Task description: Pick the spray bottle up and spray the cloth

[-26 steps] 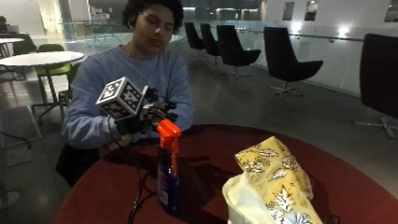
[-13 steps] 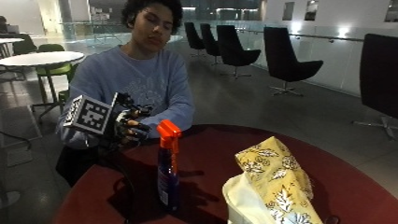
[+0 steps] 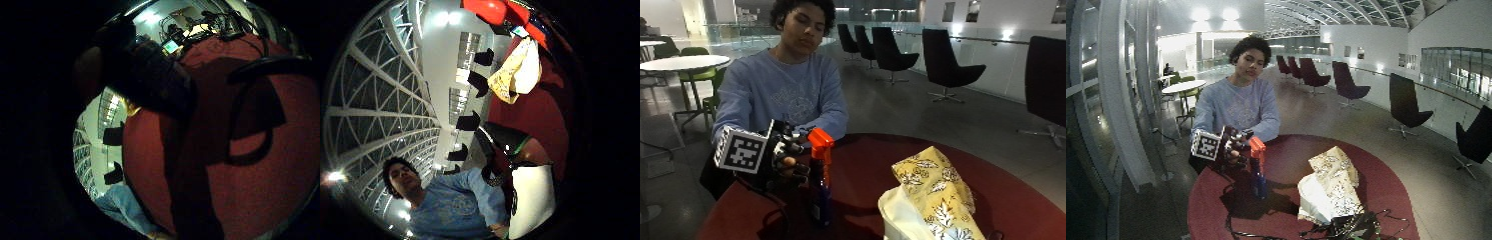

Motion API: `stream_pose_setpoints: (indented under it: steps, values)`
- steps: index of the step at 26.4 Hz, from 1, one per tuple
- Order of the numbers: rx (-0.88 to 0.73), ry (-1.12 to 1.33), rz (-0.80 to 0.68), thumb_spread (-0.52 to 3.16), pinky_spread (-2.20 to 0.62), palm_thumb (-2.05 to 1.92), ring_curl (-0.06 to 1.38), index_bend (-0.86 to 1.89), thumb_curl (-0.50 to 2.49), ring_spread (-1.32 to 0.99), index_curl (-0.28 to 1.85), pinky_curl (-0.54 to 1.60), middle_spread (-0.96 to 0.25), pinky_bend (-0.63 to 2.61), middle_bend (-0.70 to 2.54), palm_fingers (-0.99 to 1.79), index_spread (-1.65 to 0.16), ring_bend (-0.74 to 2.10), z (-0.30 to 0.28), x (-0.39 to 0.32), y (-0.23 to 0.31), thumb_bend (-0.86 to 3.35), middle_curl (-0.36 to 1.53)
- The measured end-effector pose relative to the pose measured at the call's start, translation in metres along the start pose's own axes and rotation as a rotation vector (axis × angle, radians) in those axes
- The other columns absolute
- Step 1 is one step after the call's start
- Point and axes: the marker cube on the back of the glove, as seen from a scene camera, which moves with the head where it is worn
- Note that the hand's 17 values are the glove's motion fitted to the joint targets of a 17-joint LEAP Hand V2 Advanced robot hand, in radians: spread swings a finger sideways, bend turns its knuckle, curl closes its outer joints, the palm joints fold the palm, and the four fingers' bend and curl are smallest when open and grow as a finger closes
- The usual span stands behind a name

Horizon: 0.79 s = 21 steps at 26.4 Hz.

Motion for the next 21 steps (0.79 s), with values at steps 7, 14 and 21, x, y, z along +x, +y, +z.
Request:
stream_pose_setpoints:
  steps: [7,14,21]
  values:
    - [0.048,0.004,0.050,0.99,0.21,0.60,0.32,0.05,0.31,0.04,0.13,0.39,0.02,0.52,0.25,0.42,-0.38,0.43,0.007,0.013,-0.042,-0.03,0.37]
    - [0.081,-0.031,0.094,0.95,0.22,0.58,0.32,0.10,0.31,0.03,0.14,0.38,0.00,0.52,0.28,0.53,-0.40,0.47,0.022,0.028,-0.059,-0.03,0.38]
    - [0.129,-0.041,0.086,0.93,0.23,0.66,0.31,0.17,0.33,0.00,0.19,0.35,-0.03,0.43,0.33,0.71,-0.38,0.44,0.034,0.034,-0.060,0.00,0.40]
